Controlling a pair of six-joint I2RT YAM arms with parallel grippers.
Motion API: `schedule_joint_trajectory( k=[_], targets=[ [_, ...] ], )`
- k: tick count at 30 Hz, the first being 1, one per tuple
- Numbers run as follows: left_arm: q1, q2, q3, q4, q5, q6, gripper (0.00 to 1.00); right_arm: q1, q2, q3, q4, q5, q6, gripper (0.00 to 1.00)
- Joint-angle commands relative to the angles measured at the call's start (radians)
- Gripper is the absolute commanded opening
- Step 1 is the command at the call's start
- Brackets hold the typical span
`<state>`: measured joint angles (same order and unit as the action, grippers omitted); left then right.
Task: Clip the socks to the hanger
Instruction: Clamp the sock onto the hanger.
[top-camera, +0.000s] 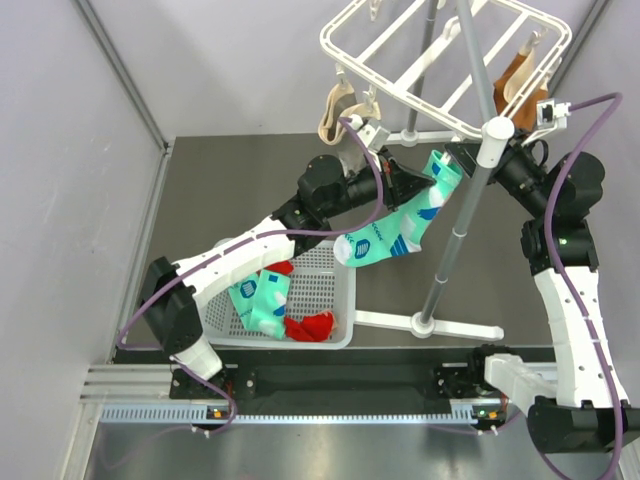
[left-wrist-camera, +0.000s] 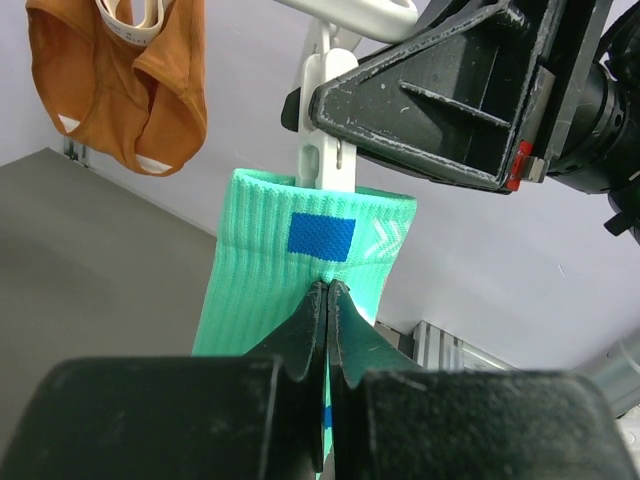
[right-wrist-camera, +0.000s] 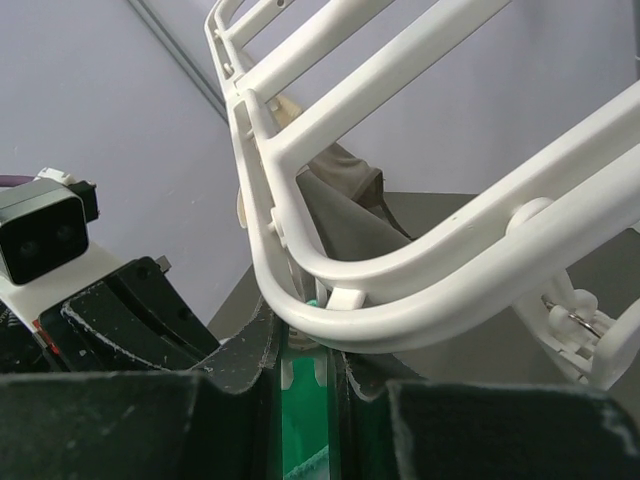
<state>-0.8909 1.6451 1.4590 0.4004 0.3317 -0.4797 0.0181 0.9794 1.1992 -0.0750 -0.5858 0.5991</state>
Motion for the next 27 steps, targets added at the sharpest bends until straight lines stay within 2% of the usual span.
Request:
schedule_joint_trajectory(
  k=[1, 21, 27],
  targets=[
    [-0.003, 0.004, 0.047, 0.045, 0.0, 0.009, 0.0, 0.025, -0.021, 0.025, 0.004, -0.042, -0.002, 0.0],
    [-0.006, -0.05, -0.057, 0.054, 0.001, -0.01, 0.0, 0.025, -0.015, 0.045, -0.022, -0.026, -0.019, 0.0],
    [-0.006, -0.041, -0.043, 0.051, -0.002, -0.005, 0.0, 0.026, -0.016, 0.036, -0.017, -0.032, -0.016, 0.0]
  ],
)
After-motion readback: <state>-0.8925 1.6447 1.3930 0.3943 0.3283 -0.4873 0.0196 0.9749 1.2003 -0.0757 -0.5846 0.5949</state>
